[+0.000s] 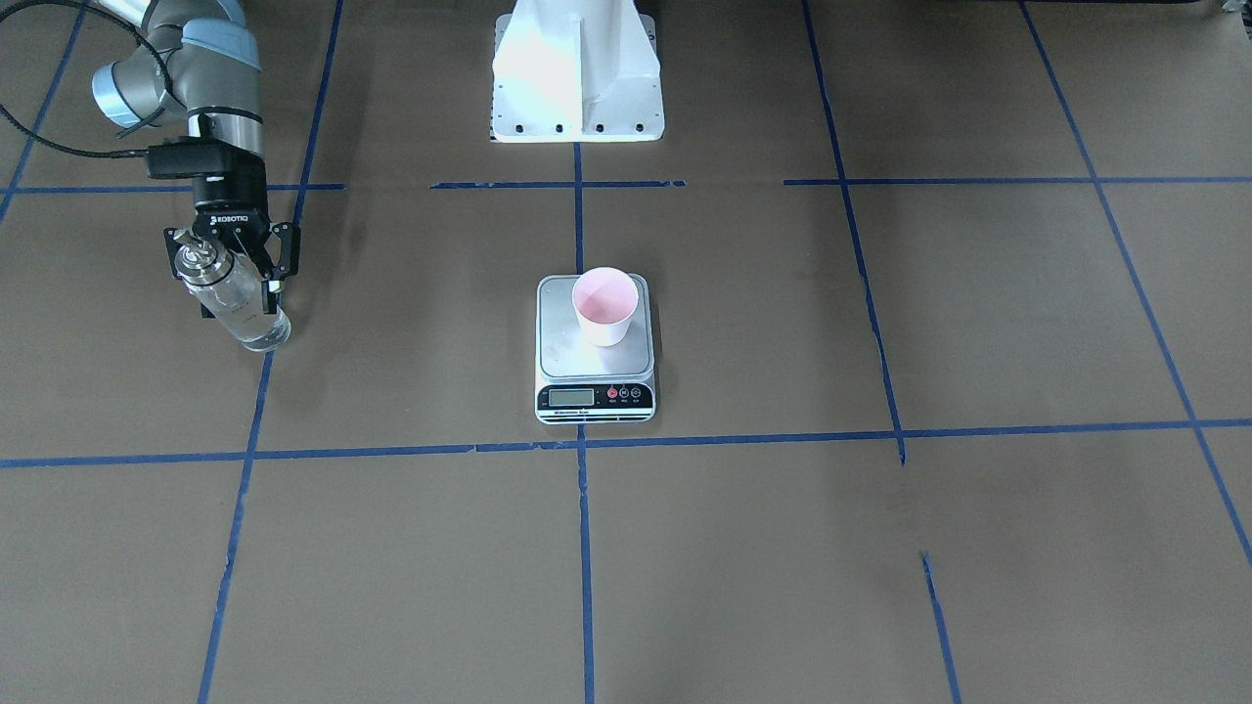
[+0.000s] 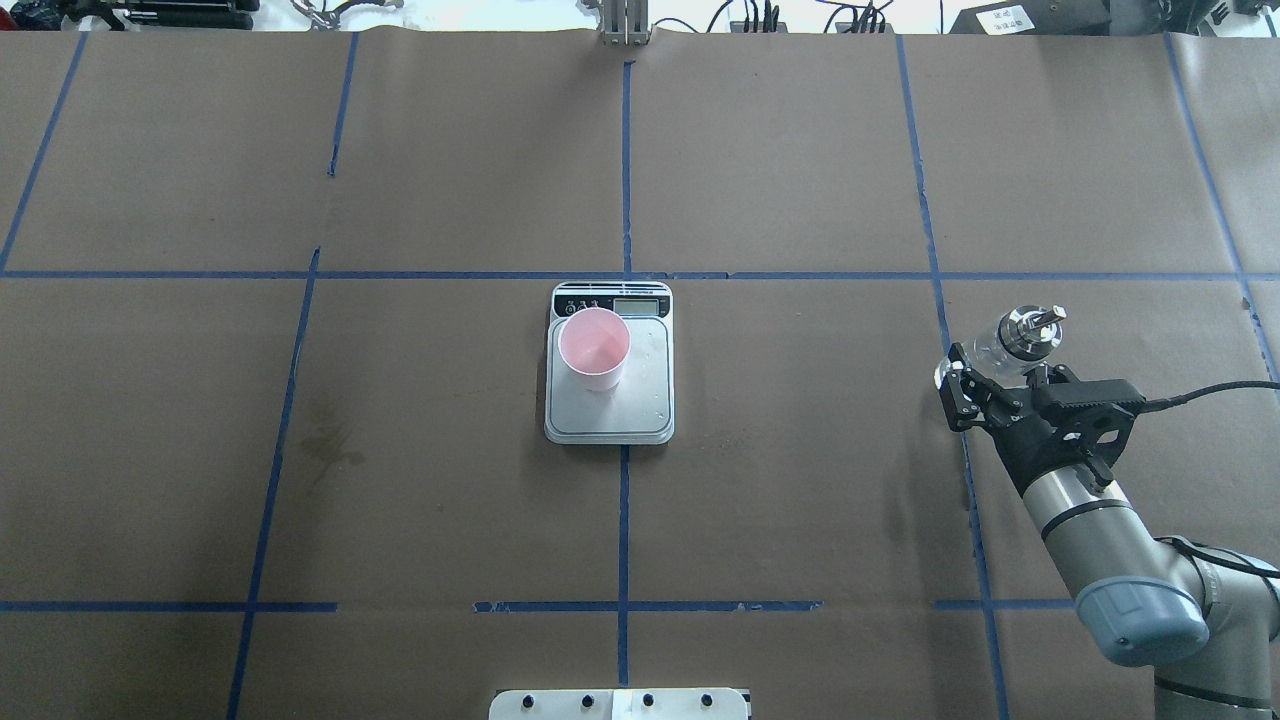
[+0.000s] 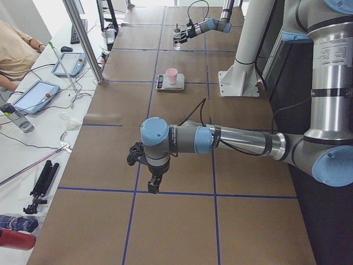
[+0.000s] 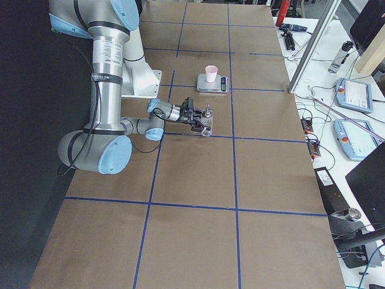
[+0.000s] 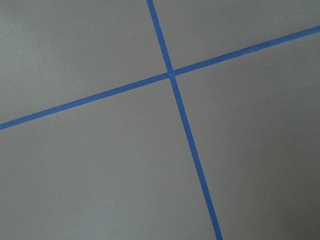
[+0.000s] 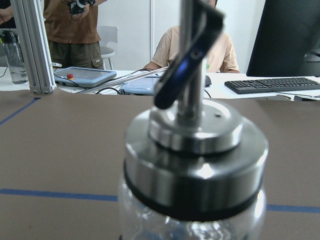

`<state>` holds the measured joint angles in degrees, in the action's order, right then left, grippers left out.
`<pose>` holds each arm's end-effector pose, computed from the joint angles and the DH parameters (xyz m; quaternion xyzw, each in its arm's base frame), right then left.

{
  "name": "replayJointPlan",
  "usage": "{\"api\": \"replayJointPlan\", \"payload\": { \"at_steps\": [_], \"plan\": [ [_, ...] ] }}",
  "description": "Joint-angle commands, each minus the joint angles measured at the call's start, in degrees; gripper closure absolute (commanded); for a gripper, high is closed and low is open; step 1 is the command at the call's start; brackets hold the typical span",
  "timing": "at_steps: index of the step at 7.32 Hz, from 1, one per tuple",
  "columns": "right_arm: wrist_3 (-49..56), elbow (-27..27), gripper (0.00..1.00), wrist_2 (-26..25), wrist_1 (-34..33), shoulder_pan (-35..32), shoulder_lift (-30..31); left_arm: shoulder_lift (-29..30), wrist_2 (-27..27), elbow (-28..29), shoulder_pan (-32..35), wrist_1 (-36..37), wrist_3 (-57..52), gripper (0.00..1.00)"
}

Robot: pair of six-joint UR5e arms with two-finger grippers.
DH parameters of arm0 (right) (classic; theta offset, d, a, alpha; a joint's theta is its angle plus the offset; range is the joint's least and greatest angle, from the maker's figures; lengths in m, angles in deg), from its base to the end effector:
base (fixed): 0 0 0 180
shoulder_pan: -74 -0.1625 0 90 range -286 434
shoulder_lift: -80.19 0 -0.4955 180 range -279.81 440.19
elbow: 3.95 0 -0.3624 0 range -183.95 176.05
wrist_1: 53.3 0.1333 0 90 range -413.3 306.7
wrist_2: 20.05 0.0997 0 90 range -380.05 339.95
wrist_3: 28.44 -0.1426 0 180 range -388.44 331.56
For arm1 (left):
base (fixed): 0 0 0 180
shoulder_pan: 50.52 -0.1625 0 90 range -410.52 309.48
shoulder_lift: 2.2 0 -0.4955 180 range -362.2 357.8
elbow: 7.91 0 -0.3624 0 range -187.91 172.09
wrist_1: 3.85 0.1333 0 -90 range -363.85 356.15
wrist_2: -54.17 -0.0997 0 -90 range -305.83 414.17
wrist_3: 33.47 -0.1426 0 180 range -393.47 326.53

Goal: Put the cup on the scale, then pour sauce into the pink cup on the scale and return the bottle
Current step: 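Lift the sauce bottle with the right gripper toward the pink cup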

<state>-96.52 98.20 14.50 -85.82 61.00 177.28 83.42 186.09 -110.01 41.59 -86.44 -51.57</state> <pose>-0.3505 -0.3383 0.5711 0.5172 -0.3190 0.1819 0.7731 -0.0535 -0.4199 0.7134 0.0652 0.3517 0.1308 0.9246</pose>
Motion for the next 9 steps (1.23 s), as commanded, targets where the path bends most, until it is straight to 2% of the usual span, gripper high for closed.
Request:
{"api": "replayJointPlan", "payload": {
  "at_steps": [1,3,5,9],
  "plan": [
    [9.40,1.03,1.00,-1.93,1.67,0.08,-1.80,0.07,0.00,-0.03,0.00,-0.03,0.00,0.00],
    [23.53,1.82,1.00,-2.29,1.67,0.00,-7.49,0.07,0.00,-0.12,0.00,-0.03,0.00,0.00],
    [25.27,1.31,1.00,-1.33,1.06,-0.18,-12.34,0.07,0.00,-0.12,0.00,-0.03,0.00,0.00],
    [25.36,1.04,1.00,-0.01,-1.76,-1.59,-12.98,-0.02,0.00,-0.12,0.00,-0.03,0.00,0.00]
  ]
}}
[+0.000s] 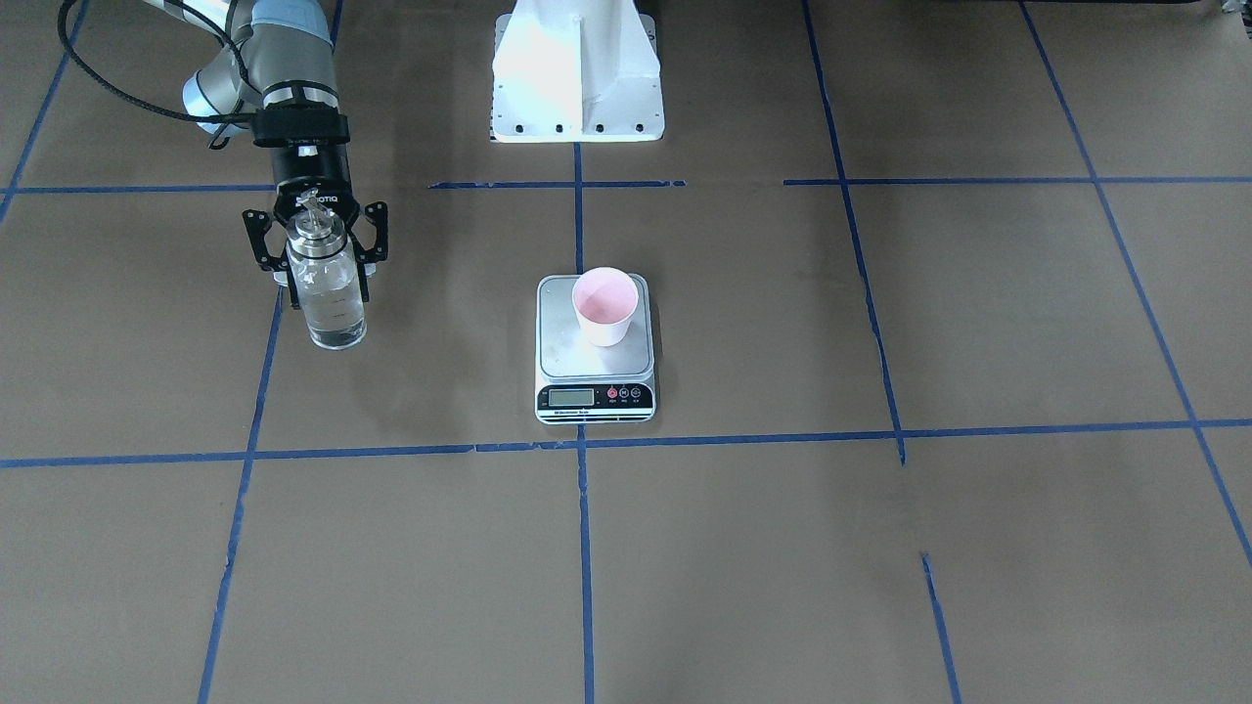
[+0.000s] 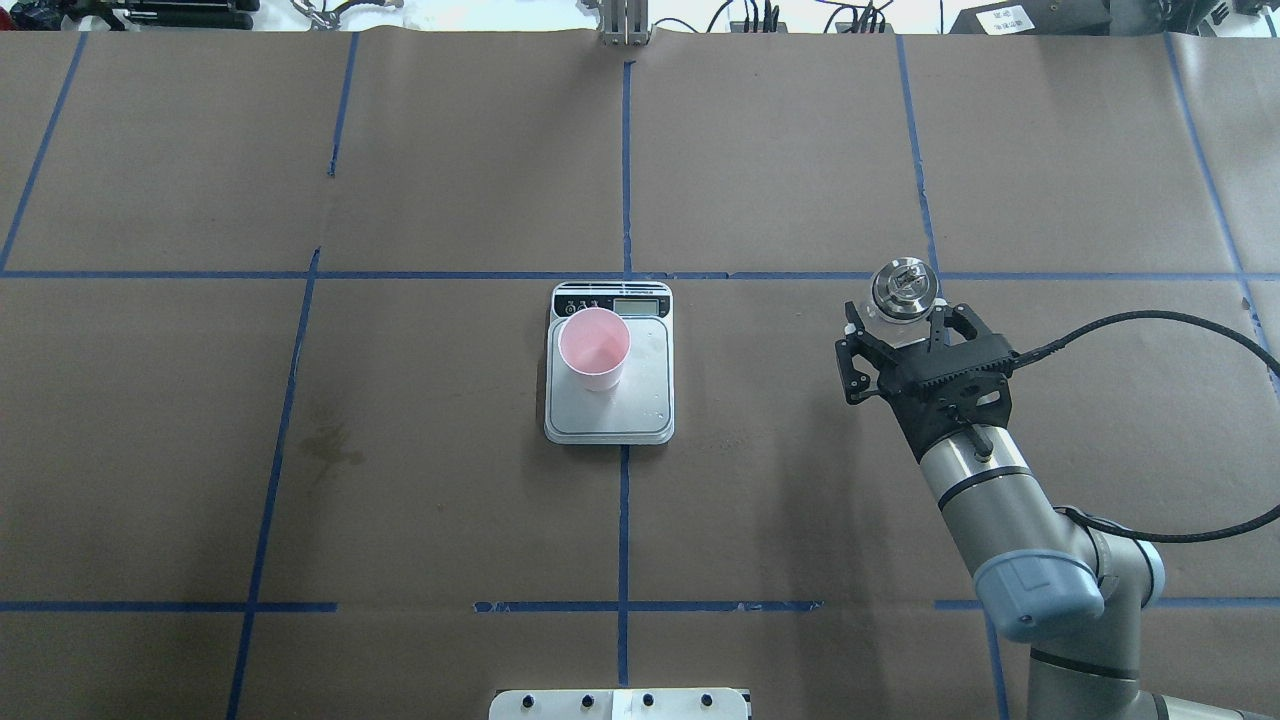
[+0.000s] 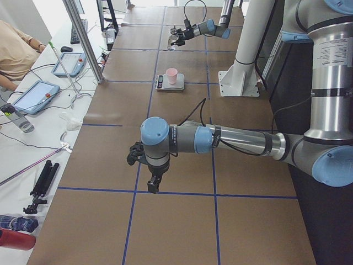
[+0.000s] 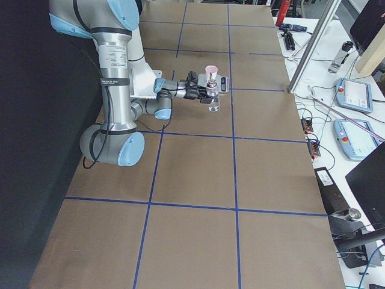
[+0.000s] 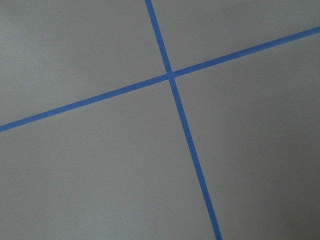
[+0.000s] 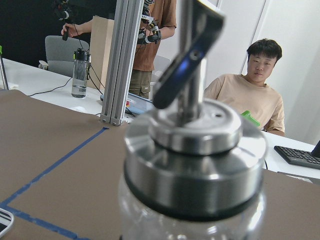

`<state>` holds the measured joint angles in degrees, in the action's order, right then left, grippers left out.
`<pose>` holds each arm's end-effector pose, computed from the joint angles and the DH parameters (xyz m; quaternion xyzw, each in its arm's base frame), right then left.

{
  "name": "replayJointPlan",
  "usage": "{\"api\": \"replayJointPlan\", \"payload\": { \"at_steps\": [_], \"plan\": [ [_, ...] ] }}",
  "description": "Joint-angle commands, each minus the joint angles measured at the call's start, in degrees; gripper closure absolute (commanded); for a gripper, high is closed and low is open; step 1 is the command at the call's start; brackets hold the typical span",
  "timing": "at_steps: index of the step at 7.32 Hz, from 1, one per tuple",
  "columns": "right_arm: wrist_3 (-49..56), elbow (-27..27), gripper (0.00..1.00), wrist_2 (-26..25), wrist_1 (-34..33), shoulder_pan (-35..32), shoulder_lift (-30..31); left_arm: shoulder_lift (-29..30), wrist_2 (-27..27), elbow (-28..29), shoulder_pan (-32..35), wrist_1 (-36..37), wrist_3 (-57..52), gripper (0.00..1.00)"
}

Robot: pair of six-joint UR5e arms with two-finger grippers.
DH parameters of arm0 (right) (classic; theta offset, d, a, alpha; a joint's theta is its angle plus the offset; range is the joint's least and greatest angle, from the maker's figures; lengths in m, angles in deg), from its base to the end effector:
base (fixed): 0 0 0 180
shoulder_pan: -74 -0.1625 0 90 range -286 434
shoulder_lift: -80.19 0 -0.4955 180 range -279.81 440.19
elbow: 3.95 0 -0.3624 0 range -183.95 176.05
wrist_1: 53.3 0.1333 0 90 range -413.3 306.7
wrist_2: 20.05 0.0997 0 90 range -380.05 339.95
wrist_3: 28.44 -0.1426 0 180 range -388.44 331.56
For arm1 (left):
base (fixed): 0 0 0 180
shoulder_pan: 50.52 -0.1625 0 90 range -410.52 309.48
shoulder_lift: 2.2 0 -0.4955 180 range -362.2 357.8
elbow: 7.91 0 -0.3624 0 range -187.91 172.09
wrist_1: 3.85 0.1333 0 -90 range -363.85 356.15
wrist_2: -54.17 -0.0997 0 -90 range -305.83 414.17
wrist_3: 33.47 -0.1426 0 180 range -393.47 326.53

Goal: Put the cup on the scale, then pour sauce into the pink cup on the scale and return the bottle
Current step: 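Lift the sauce bottle with the right gripper toward the pink cup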

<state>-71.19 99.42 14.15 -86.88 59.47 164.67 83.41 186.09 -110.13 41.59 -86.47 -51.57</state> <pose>-0.4145 -0.3670 0.4623 0.5951 -0.2731 0.0772 0.7519 -0.0535 -0.4199 0.7125 0.0664 0.3515 0.1313 0.9246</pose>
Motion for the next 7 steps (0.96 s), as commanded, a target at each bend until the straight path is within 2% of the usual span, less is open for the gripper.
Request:
{"api": "replayJointPlan", "payload": {
  "at_steps": [1,2,3,5,7],
  "plan": [
    [0.04,-0.10,1.00,0.08,-5.66,0.12,-2.98,-0.01,0.00,0.00,0.00,0.00,-0.09,0.00],
    [0.04,0.16,1.00,-1.31,-16.07,0.47,-5.88,-0.01,0.00,0.00,0.00,0.00,-0.09,0.00],
    [0.91,-0.01,1.00,-1.76,-24.09,0.65,-11.56,-0.01,0.00,0.00,0.00,0.00,-0.09,0.00],
    [2.14,0.34,1.00,-3.51,-36.58,1.26,-17.40,-0.01,0.00,0.35,0.00,0.00,-0.09,0.00],
    [2.15,0.08,1.00,-6.59,-56.15,2.49,-23.90,-0.27,0.00,0.35,0.09,0.00,-0.17,0.00]
  ]
}}
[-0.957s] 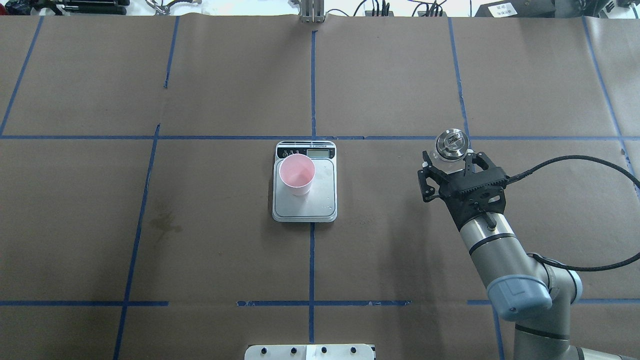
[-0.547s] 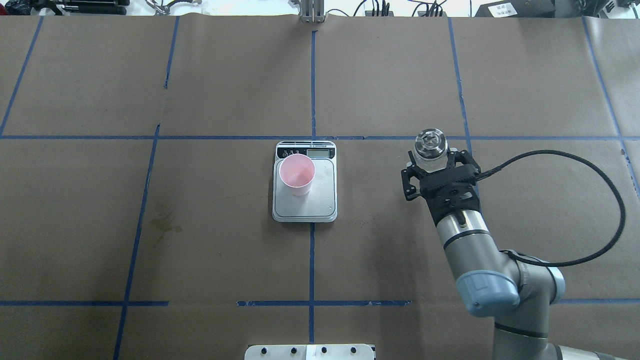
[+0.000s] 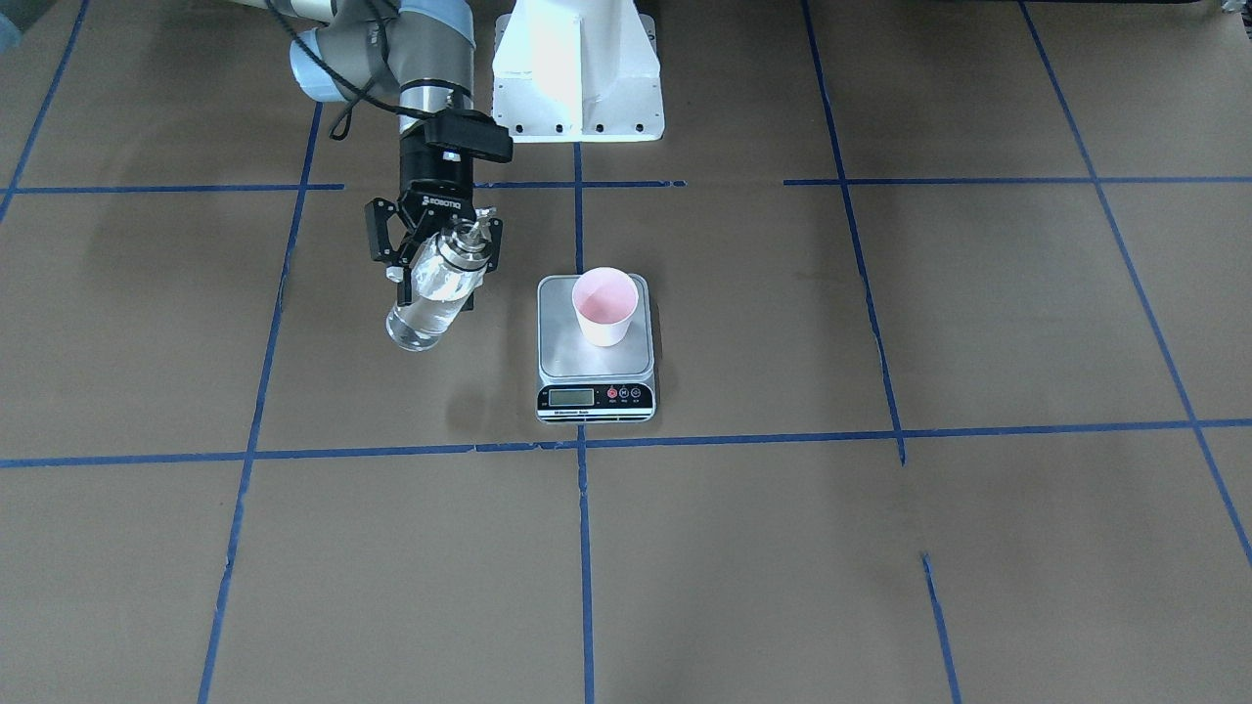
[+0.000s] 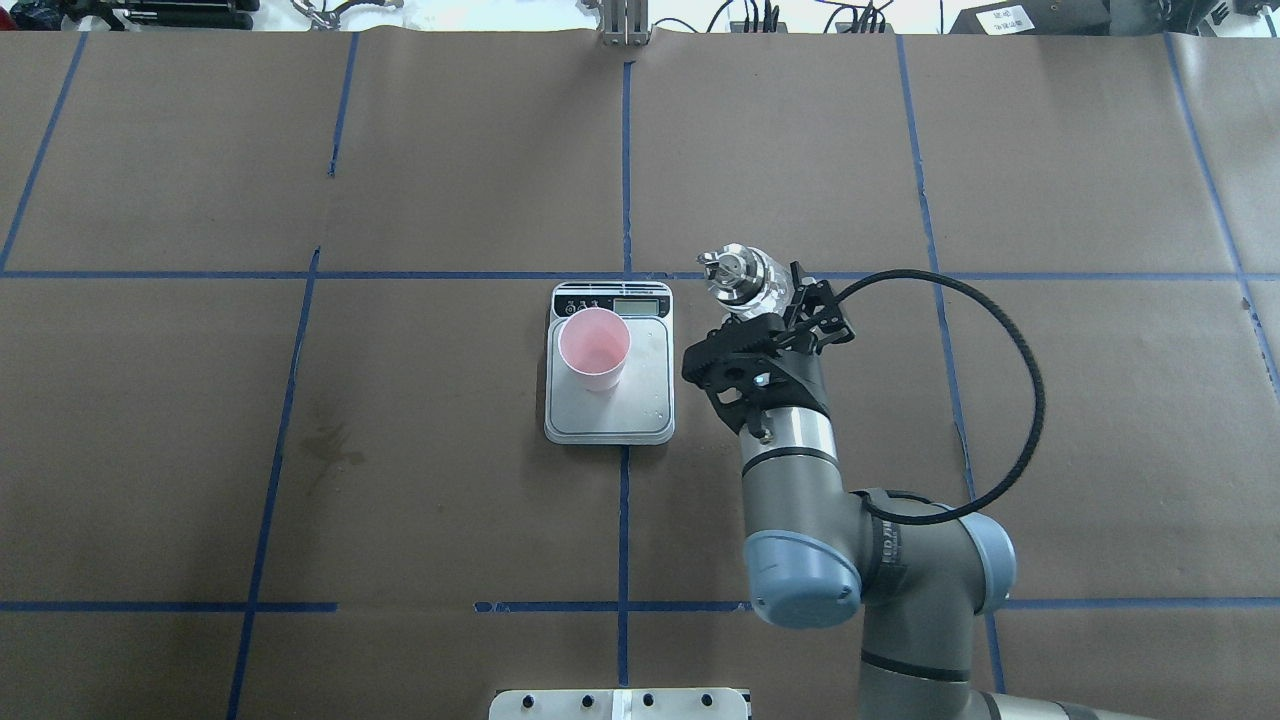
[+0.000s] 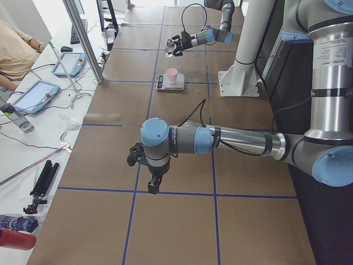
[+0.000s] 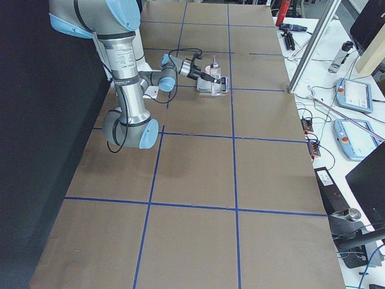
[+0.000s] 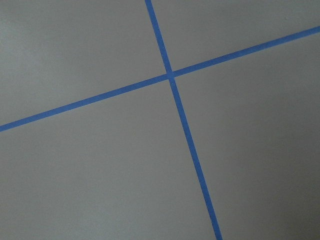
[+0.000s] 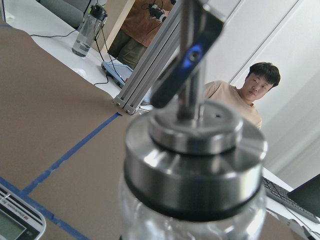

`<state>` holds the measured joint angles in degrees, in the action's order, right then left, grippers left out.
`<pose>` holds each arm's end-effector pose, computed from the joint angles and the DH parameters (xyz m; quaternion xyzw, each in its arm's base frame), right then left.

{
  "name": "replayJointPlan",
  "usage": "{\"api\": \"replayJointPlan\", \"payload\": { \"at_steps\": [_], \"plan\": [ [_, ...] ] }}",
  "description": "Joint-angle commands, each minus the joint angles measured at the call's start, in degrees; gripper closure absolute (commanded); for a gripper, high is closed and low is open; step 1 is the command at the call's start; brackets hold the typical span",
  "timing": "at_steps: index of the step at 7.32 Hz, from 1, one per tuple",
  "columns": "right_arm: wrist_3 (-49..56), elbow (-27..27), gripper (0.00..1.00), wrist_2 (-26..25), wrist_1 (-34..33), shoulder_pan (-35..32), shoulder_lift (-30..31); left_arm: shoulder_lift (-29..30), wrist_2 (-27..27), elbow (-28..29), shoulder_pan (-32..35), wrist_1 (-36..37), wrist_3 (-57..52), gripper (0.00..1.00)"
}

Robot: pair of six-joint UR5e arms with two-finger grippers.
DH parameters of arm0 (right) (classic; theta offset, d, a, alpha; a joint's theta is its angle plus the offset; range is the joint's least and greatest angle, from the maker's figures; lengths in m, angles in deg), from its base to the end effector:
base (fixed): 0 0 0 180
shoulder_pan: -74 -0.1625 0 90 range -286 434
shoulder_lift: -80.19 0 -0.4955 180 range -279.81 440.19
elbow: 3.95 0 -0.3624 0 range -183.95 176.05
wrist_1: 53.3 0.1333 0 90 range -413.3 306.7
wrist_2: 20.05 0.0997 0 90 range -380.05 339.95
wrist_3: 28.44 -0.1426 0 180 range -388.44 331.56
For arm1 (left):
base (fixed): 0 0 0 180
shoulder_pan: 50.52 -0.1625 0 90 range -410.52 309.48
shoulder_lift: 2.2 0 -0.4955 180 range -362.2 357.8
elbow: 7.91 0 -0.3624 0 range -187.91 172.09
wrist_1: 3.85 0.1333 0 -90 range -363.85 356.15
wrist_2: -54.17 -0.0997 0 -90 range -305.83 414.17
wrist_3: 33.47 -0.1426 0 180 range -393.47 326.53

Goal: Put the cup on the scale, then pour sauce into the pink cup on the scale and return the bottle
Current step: 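Lift the sauce bottle with the right gripper toward the pink cup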

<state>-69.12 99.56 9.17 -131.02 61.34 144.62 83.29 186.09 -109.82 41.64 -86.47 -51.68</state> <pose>-0.5404 -0.3856 0.3466 0.5833 -0.0857 -0.0364 0.8069 -0.0538 -0.4184 0.7159 0.0634 0.3521 0.1304 0.9247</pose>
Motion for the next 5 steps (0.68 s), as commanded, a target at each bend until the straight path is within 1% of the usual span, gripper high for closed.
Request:
{"api": "replayJointPlan", "payload": {
  "at_steps": [1,2,3,4,5],
  "plan": [
    [0.42,-0.15,1.00,-2.32,-18.37,0.88,-6.13,-0.67,0.00,-0.31,-0.05,0.00,-0.07,0.00],
    [7.12,-0.50,1.00,-2.67,-22.96,0.88,-7.11,-0.67,0.00,-0.31,-0.05,0.00,-0.15,0.00],
    [9.10,-1.80,1.00,-2.85,-23.18,0.89,-7.21,-0.67,0.09,-0.31,-0.05,0.00,-0.15,0.00],
    [9.12,-4.69,1.00,-3.03,-23.18,0.62,-8.34,-0.67,0.00,-0.31,-0.05,0.00,-0.15,0.00],
    [9.12,-6.11,1.00,-3.12,-23.18,0.45,-8.62,-0.67,0.00,-0.31,-0.05,0.00,-0.15,0.00]
  ]
}}
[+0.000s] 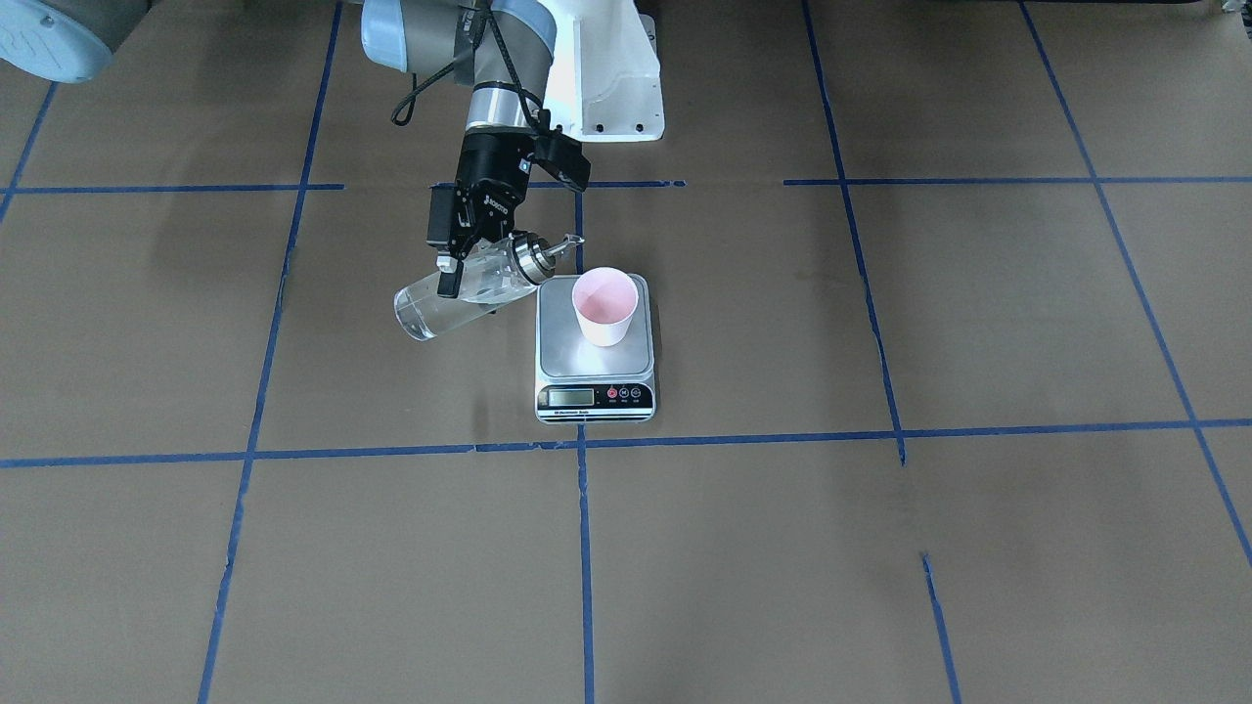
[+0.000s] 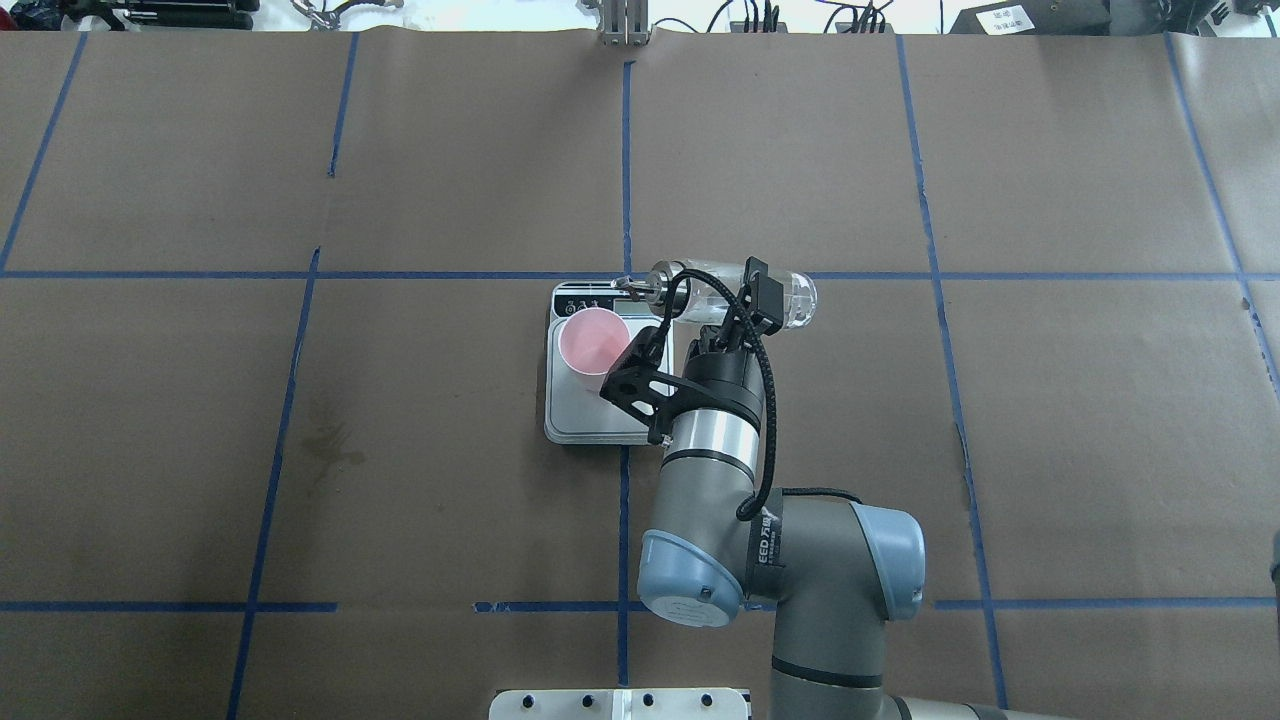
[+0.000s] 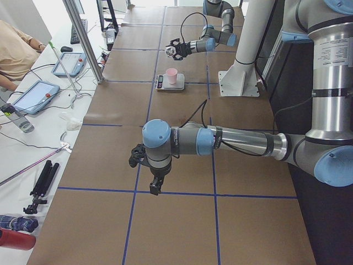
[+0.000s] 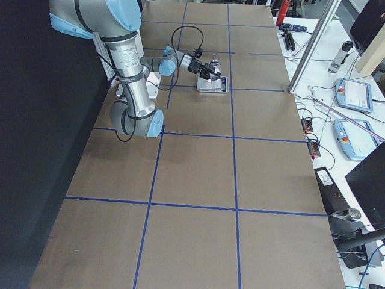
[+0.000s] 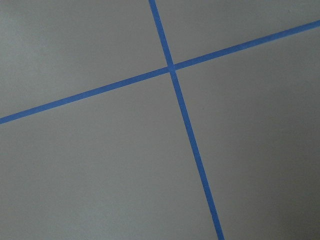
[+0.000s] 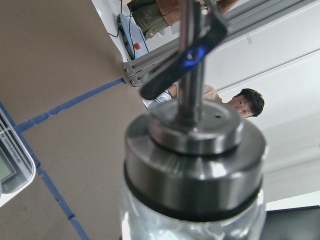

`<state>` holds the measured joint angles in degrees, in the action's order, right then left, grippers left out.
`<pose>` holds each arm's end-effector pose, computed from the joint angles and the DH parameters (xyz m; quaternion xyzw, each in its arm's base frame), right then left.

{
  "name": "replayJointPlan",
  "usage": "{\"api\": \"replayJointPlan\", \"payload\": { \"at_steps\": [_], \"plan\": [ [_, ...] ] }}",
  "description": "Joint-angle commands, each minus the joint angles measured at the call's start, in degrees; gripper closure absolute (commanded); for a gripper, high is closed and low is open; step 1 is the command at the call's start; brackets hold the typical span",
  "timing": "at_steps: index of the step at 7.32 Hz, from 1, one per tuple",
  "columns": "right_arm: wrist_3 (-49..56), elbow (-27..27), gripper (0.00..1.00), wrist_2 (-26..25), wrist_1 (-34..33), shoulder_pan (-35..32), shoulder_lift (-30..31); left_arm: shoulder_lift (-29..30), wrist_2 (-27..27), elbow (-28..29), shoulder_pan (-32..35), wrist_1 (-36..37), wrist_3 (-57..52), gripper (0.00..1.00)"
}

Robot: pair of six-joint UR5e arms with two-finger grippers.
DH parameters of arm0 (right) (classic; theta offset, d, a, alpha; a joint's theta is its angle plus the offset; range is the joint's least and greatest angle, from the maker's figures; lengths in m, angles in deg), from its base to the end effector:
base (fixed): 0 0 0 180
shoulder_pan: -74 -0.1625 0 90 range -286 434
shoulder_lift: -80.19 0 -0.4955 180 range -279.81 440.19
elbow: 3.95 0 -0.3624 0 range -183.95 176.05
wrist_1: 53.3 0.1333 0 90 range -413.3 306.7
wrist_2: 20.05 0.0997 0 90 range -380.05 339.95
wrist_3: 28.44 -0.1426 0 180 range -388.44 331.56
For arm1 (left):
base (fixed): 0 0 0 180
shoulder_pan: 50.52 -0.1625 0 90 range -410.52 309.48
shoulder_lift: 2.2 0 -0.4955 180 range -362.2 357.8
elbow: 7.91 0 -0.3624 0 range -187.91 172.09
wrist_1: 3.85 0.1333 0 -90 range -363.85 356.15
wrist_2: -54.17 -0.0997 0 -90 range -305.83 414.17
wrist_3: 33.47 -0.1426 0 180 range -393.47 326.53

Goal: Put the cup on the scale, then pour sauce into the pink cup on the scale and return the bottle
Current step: 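Lift the sauce bottle with the right gripper toward the pink cup, then tilt the sauce bottle spout down over the pink cup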

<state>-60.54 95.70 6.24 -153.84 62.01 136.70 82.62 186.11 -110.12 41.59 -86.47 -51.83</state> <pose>-0.5873 -0.3917 0.3274 0.5518 0.0947 -0.1816 0.8085 -0.0532 -0.4123 0.7183 0.0608 0.3527 0.1309 0.9245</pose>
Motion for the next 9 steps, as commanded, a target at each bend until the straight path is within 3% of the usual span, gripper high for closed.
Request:
{"api": "replayJointPlan", "payload": {
  "at_steps": [1,4,9],
  "plan": [
    [0.55,-3.65,1.00,-1.14,-0.36,-0.31,-0.78,-0.01,0.07,0.00,0.00,0.00,0.00,0.00],
    [1.51,-6.73,1.00,-4.39,-0.54,-0.31,-0.78,-0.01,0.07,0.00,0.00,0.00,0.00,0.00],
    [11.88,-7.88,1.00,-9.58,-0.63,-0.40,-0.26,-0.01,-0.02,0.00,0.00,0.00,0.00,0.00]
  ]
}}
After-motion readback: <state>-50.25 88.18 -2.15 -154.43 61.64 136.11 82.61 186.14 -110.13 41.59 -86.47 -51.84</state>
